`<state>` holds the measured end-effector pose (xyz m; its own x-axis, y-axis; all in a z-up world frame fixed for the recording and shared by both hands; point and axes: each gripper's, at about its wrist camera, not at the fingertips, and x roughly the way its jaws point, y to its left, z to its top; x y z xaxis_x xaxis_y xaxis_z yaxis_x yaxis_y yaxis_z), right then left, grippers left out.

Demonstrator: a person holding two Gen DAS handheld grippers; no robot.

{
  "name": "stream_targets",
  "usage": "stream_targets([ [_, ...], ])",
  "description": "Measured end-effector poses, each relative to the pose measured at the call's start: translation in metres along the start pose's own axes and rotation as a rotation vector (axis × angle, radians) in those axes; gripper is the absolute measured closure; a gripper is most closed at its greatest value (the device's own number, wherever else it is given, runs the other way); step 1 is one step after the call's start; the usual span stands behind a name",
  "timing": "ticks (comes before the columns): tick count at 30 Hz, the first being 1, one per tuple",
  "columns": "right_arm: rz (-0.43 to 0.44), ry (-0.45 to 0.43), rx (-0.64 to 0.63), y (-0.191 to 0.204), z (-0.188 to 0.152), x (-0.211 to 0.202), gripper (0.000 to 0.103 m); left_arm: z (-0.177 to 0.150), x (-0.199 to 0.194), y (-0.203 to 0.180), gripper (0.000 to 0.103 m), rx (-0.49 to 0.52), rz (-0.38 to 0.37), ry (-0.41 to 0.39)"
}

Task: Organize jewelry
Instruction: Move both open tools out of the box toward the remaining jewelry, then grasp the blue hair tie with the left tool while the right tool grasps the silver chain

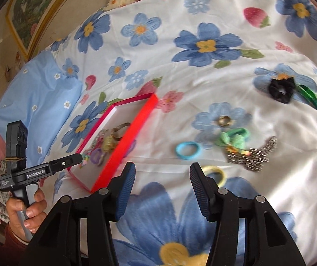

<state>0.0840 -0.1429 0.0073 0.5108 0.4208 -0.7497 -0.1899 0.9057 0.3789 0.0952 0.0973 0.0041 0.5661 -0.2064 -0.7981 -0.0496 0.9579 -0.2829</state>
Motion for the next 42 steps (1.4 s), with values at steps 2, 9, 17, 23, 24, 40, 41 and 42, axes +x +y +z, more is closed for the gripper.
stream_targets([
  [2,-0.018,-0.012,0.024,-0.012,-0.001,-0.007,0.050,0.001,0.004,-0.010,0.044,0.025,-0.006,0.009],
  [9,-0.079,-0.040,0.070,-0.045,-0.005,-0.022,0.050,0.009,0.023,-0.041,0.044,0.095,-0.018,0.037],
  [17,-0.136,-0.003,0.066,-0.072,-0.005,-0.017,0.050,0.022,0.054,-0.077,0.044,0.173,-0.026,0.068],
  [23,-0.156,0.045,0.030,-0.082,-0.003,-0.002,0.049,0.036,0.093,-0.100,0.044,0.220,-0.025,0.109],
  [24,-0.159,0.053,0.020,-0.083,-0.001,0.001,0.049,0.039,0.100,-0.103,0.044,0.228,-0.025,0.115],
  [40,-0.260,0.141,-0.132,-0.079,0.009,0.051,0.043,0.048,0.183,-0.128,0.057,0.291,-0.039,0.181],
  [41,-0.288,0.138,-0.151,-0.077,0.009,0.053,0.051,0.048,0.185,-0.129,0.062,0.299,-0.027,0.175],
  [42,-0.308,0.137,-0.166,-0.075,0.009,0.054,0.054,0.047,0.185,-0.129,0.072,0.304,-0.026,0.172],
])
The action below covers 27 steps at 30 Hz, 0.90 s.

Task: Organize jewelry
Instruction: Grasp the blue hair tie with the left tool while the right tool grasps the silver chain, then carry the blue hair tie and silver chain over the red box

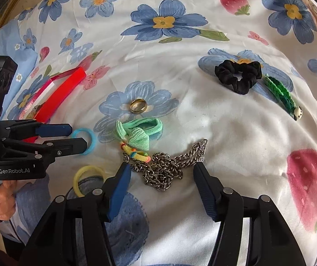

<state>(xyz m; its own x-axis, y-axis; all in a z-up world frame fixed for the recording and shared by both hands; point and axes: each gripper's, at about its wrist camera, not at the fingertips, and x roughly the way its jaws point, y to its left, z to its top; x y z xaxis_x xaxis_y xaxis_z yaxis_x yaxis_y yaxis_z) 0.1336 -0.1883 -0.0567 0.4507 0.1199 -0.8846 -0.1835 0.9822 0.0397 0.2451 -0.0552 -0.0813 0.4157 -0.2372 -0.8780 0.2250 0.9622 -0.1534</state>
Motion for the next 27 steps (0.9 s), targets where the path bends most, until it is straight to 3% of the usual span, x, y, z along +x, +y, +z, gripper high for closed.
stream_targets([
  [3,-0.009,-0.007,0.004,-0.001,0.000,-0.001,0.077,0.000,0.000,-0.001,0.096,-0.001,-0.019,0.001],
  [5,-0.005,-0.008,0.022,-0.004,0.000,-0.002,0.085,0.000,0.001,-0.001,0.100,-0.003,-0.025,0.002],
  [15,0.105,-0.071,0.171,-0.021,-0.002,-0.036,0.087,-0.019,-0.049,0.015,0.101,-0.048,-0.042,-0.062],
  [27,0.204,-0.157,0.119,0.025,0.015,-0.070,0.087,-0.060,-0.117,0.049,0.101,-0.159,-0.017,-0.148],
])
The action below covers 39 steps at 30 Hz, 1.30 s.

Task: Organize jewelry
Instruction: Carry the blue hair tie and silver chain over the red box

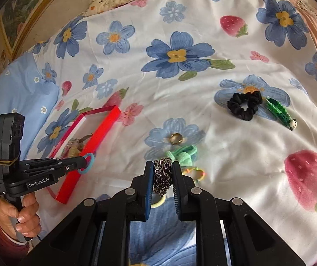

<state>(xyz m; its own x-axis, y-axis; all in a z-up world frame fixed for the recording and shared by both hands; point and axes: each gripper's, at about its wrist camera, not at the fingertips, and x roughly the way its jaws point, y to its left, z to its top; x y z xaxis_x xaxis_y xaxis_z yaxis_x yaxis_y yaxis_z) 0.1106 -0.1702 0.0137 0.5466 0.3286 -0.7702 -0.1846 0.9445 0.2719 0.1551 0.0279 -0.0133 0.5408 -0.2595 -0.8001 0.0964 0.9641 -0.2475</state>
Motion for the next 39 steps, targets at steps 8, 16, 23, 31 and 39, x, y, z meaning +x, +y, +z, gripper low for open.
stream_targets([
  [8,0.081,0.006,-0.058,0.043,0.003,0.009,0.087,-0.017,-0.038,0.035,0.101,-0.078,0.037,-0.037],
  [16,0.143,0.025,-0.109,0.080,0.003,0.021,0.087,-0.030,-0.060,0.063,0.101,-0.130,0.071,-0.052],
  [23,0.193,0.050,-0.140,0.107,0.001,0.031,0.087,-0.042,-0.074,0.088,0.101,-0.186,0.100,-0.057],
  [31,0.252,0.073,-0.187,0.142,-0.001,0.045,0.087,-0.052,-0.081,0.119,0.101,-0.250,0.140,-0.061],
  [39,0.305,0.109,-0.228,0.174,-0.003,0.065,0.087,-0.057,-0.077,0.135,0.101,-0.292,0.168,-0.049],
])
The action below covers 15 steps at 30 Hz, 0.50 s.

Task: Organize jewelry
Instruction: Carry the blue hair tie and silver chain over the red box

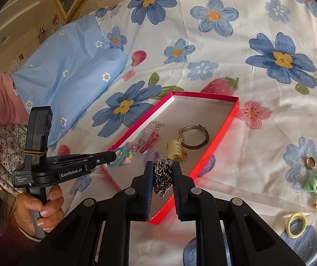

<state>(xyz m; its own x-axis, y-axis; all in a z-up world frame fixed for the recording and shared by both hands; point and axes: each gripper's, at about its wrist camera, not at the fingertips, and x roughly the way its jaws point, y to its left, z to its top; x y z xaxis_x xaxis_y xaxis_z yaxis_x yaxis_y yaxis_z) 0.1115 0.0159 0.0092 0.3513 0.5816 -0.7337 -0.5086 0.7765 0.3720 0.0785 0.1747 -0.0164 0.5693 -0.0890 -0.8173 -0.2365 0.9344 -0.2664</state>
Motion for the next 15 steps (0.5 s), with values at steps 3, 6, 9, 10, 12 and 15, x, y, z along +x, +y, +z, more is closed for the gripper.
stream_targets([
  [3,0.013,0.015,-0.011,0.007,0.002,0.011,0.087,0.001,0.004,0.004,0.100,-0.010,0.005,0.007],
  [6,0.017,0.031,-0.021,0.010,0.003,0.023,0.087,0.003,0.010,0.007,0.100,-0.014,0.011,0.017],
  [9,0.015,0.056,-0.022,0.010,0.003,0.037,0.087,0.004,0.020,0.010,0.100,-0.015,0.019,0.034],
  [10,0.014,0.067,-0.020,0.009,0.002,0.041,0.087,0.005,0.024,0.010,0.100,-0.016,0.020,0.040],
  [12,0.010,0.086,-0.020,0.008,0.001,0.049,0.087,0.006,0.030,0.010,0.100,-0.014,0.025,0.047],
  [15,0.007,0.113,-0.021,0.007,-0.002,0.059,0.087,0.008,0.039,0.009,0.100,-0.005,0.039,0.057],
])
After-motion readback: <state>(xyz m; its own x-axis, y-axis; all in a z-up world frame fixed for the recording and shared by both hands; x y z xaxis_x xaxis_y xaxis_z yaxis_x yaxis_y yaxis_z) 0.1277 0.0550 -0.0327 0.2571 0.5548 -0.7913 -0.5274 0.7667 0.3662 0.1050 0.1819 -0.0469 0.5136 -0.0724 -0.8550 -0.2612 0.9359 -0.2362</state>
